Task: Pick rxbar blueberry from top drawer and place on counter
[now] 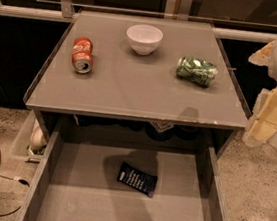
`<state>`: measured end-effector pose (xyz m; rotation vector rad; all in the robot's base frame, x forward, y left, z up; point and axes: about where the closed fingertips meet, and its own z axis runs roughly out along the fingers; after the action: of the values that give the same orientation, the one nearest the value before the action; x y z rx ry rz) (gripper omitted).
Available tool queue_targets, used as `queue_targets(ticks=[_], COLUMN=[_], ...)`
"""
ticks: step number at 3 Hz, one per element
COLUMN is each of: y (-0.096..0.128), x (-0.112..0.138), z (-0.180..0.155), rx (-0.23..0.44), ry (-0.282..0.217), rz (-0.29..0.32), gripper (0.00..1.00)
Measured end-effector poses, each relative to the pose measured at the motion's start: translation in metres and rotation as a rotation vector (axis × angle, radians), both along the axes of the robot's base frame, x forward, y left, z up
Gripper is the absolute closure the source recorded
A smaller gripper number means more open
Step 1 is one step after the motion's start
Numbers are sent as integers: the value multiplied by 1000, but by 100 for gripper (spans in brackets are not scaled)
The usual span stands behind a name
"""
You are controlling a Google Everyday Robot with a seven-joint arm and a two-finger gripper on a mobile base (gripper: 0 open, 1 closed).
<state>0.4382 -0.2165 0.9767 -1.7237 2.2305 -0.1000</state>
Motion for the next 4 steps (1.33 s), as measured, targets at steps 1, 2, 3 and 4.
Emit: queue_targets(ticks=[1,2,3,4], y=[0,3,12,15], x=[0,-8,-26,-46], z=[0,-19,-69,-129], rx=[0,16,64,140], ry=[0,11,49,85], rz=[0,14,34,53], gripper=[0,0,0,0])
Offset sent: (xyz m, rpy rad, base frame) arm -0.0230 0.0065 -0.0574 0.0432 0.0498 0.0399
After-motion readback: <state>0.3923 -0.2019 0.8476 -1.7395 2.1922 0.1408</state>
